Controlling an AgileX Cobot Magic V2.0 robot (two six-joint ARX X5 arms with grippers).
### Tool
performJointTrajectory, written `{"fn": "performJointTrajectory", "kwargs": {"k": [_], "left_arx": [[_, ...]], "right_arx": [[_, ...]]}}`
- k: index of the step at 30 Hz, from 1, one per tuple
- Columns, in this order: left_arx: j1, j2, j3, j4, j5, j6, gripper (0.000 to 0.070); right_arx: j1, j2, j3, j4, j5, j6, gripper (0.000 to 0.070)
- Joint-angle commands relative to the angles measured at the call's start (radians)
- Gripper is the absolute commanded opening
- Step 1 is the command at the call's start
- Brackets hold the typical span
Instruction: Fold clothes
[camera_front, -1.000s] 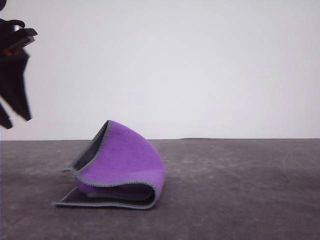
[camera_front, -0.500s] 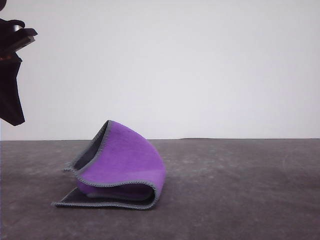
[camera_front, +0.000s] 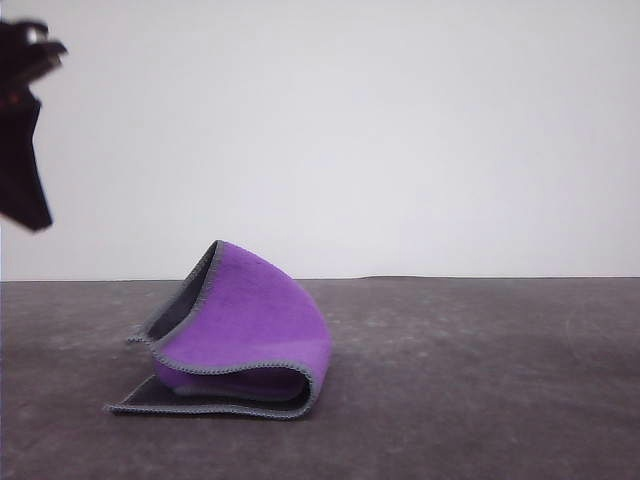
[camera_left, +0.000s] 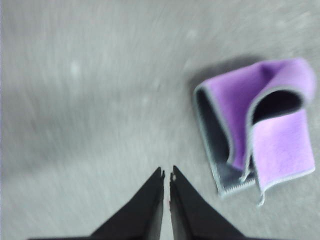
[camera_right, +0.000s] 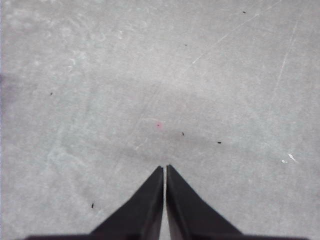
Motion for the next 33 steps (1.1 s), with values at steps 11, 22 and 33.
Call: {"fn": "performJointTrajectory", "kwargs": {"k": [11, 22, 33], "left_arx": [[0.112, -0.436, -0.451, 0.524, -0.061, -0.032, 0.0004], [0.197, -0.937, -0.813, 0.593, -0.202, -0.179, 0.0004], [0.193, -1.141, -0.858, 0.439, -0.28, -0.192, 0.0004]], "right_arx": [[0.003, 0.006, 0.012, 0.017, 0.001, 0.011, 0.0], [0.003, 0.006, 0.012, 0.017, 0.001, 0.011, 0.0], [0.003, 0.006, 0.012, 0.017, 0.001, 0.011, 0.0]]}}
